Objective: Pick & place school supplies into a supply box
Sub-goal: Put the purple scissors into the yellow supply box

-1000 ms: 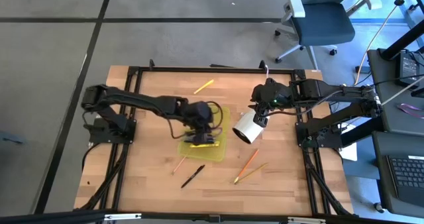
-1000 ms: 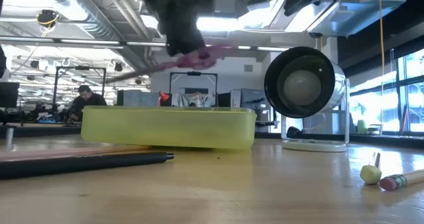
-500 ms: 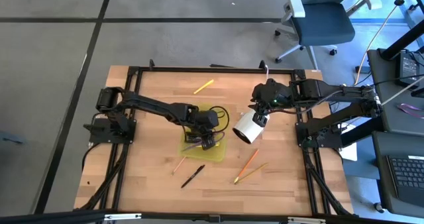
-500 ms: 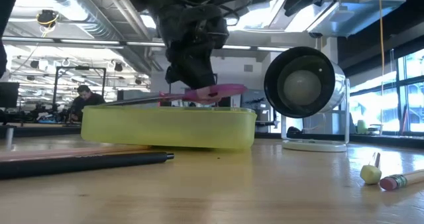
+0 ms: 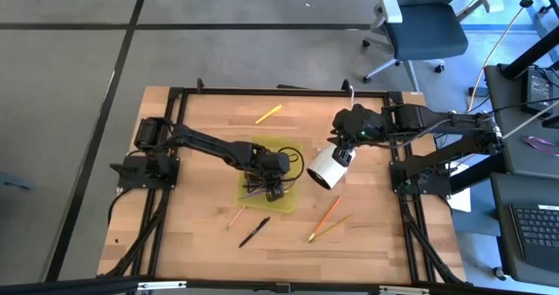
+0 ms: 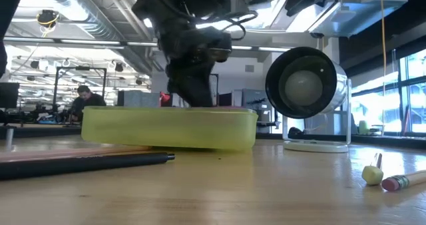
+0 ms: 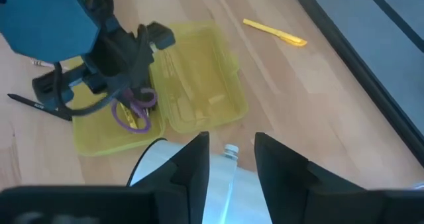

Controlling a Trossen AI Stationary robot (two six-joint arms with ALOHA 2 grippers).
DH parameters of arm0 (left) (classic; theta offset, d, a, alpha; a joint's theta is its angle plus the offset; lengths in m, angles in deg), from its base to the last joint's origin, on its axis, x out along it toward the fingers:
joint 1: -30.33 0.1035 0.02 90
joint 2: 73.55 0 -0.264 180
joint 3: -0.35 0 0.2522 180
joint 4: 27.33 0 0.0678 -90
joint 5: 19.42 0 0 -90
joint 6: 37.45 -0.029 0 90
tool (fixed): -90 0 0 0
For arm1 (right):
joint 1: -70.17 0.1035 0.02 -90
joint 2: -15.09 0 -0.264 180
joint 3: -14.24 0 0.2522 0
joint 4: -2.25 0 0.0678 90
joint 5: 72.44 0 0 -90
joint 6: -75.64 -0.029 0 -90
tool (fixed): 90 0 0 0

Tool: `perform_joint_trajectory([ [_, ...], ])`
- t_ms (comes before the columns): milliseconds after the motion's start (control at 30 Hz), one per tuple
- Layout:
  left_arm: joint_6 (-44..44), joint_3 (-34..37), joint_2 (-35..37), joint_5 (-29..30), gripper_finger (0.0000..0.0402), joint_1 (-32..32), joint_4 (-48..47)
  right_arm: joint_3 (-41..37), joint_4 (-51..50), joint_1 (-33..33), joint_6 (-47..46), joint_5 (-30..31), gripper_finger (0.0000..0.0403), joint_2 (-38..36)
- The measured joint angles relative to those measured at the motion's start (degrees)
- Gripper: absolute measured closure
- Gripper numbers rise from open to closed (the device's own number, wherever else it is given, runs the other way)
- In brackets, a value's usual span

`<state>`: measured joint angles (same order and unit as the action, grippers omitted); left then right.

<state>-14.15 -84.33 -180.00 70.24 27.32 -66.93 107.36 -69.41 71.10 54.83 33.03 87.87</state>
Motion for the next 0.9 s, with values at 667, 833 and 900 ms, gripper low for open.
perform_joint_trajectory([
  [667,-0.1,0.2,-0.8,-0.8,0.0326,0.1,-1.2,0.0,-0.3,0.1,0.1,0.0,0.0279,0.0],
  [833,-0.1,0.2,-1.4,-0.9,0.0326,0.2,-0.9,0.0,-0.3,0.1,0.3,0.0,0.0279,0.0],
  [900,-0.1,0.2,-1.6,-0.9,0.0325,0.2,-0.9,0.0,-0.3,0.1,0.3,0.0,0.0279,0.0],
])
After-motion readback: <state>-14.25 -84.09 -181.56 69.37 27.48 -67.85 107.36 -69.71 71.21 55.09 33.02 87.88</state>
